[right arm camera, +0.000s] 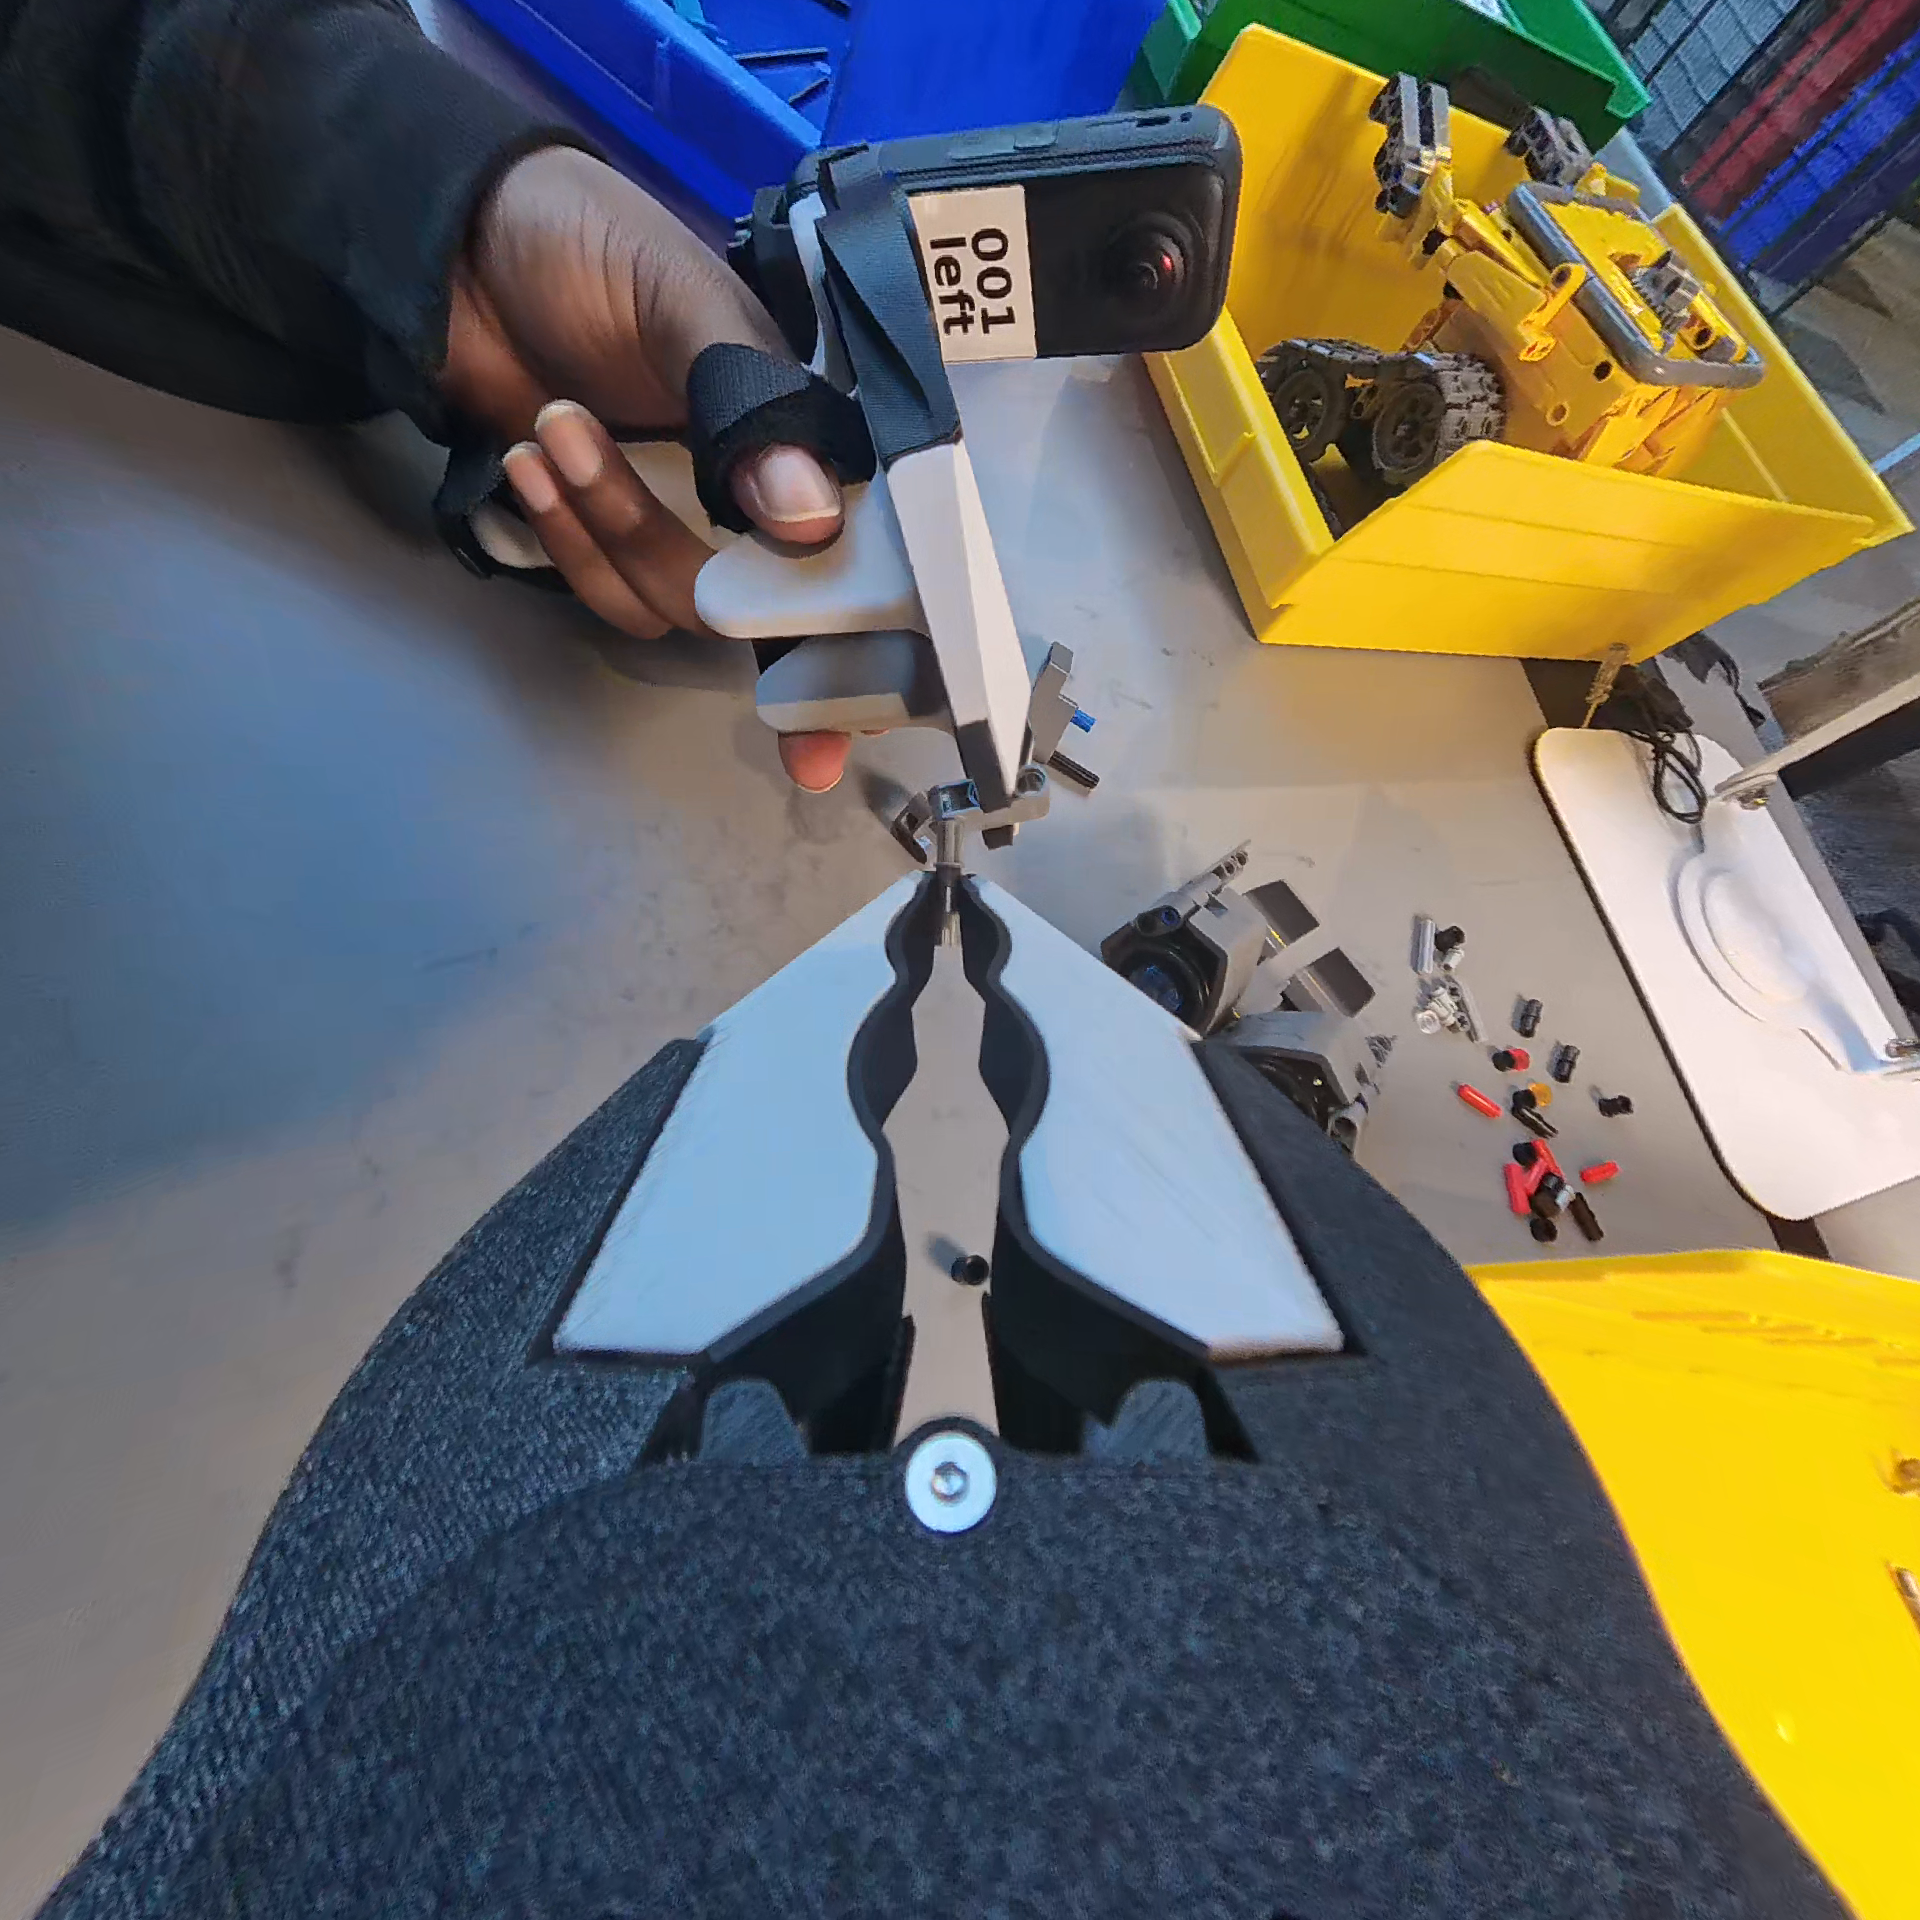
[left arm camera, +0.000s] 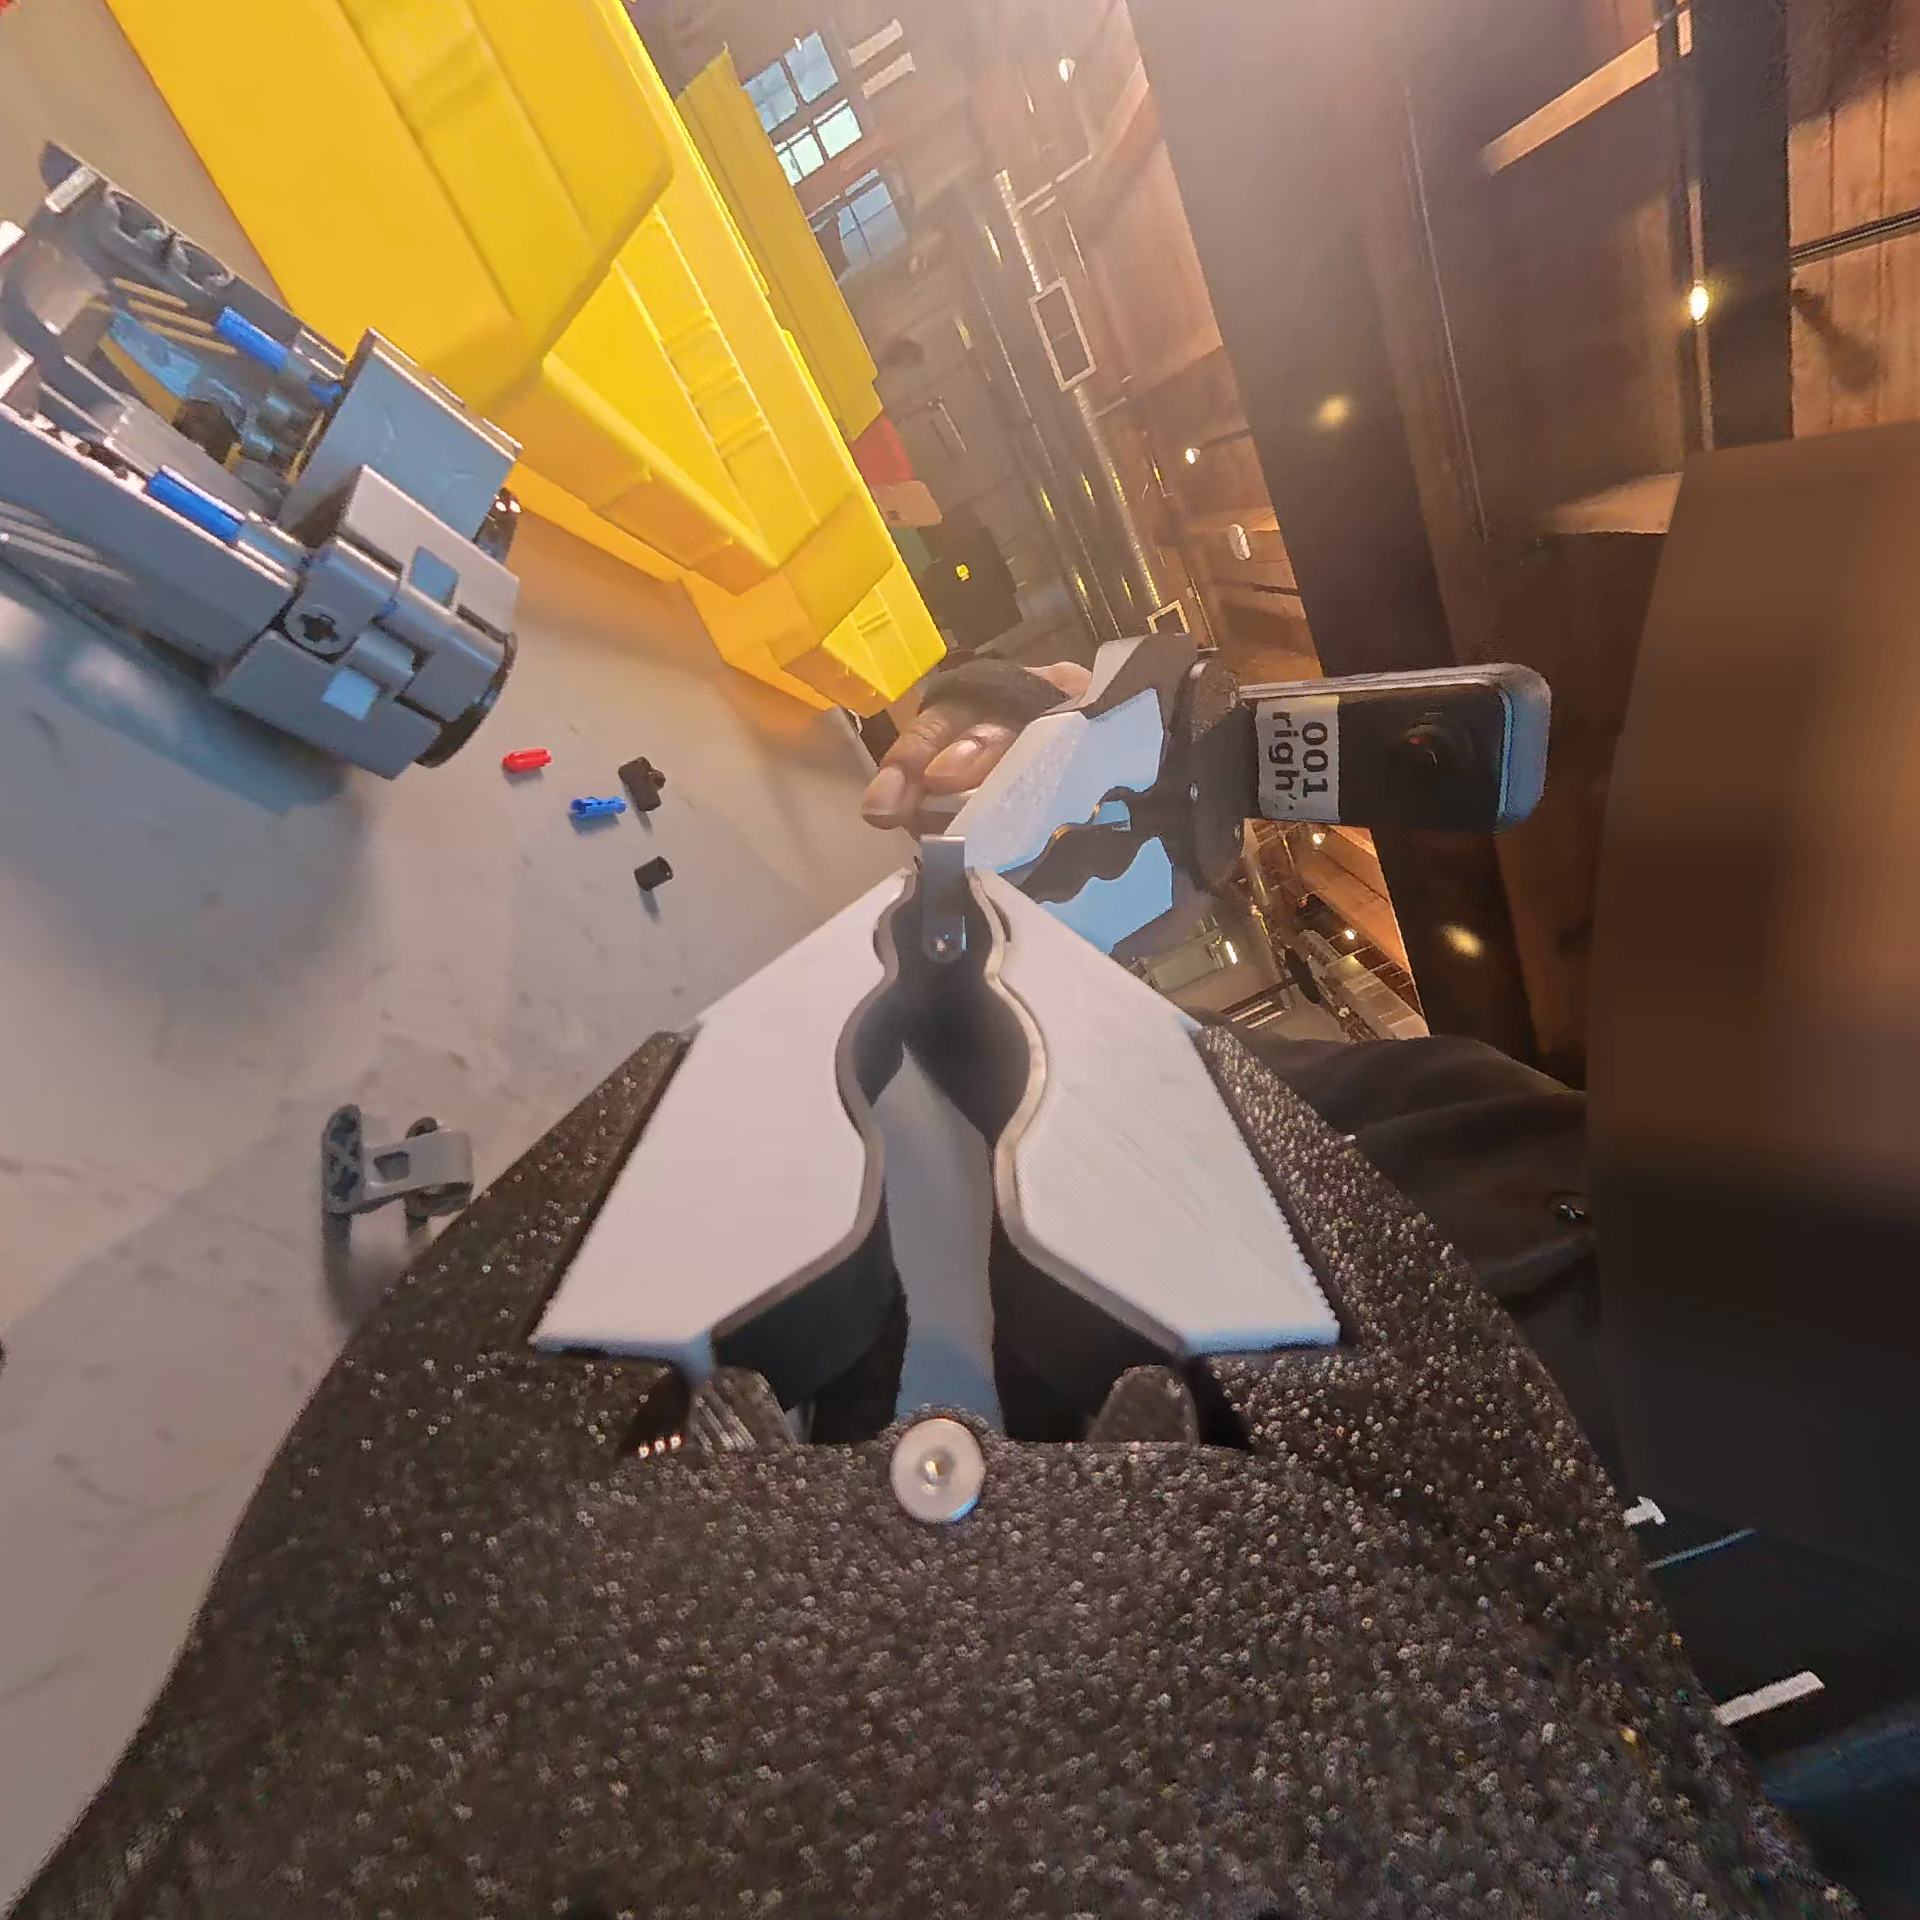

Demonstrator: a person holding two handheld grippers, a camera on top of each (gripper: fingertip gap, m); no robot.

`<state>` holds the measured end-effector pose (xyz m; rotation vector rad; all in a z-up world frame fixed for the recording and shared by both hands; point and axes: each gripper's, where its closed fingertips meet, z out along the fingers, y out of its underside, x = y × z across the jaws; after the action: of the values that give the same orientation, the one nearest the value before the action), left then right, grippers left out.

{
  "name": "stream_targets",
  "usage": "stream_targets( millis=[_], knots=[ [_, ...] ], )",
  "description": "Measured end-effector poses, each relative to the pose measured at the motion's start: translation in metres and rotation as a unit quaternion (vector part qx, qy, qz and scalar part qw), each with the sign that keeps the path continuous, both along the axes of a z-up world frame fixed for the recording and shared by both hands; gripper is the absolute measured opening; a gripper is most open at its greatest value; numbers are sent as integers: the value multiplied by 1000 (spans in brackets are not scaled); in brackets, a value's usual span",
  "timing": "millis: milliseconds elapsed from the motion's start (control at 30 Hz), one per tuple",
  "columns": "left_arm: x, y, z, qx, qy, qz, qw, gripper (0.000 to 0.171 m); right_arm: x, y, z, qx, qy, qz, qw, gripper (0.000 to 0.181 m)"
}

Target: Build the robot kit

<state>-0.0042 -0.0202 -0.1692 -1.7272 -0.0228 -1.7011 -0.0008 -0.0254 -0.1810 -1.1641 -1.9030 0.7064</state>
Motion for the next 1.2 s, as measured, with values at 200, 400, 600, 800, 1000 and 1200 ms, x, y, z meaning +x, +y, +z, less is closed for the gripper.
stream_targets(
  millis=[200, 400, 600, 800, 1000, 1200],
  knots=[
    [2, 2, -5, -1, 26, 12, 1000, 6, 0, 4, -9, 43, -21, -10, 999, 2],
    [1, 7, -13, 21, 100, 46, 994, 7, -1, 8, -15, 80, -33, -18, 996, 1],
    [1, 8, -7, 37, 105, 62, 992, 6, -2, 8, -10, 74, -6, -14, 997, 1],
    [4, 2, -5, 48, 118, 51, 990, 6, 0, 2, -5, 116, 18, 22, 993, 1],
    [5, 3, 2, 59, 96, 66, 991, 6, 0, 0, 3, 89, 46, 24, 995, 0],
    [3, 4, 11, 76, 76, 88, 990, 7, -2, -2, 16, 11, 75, 6, 997, 0]
  ],
)
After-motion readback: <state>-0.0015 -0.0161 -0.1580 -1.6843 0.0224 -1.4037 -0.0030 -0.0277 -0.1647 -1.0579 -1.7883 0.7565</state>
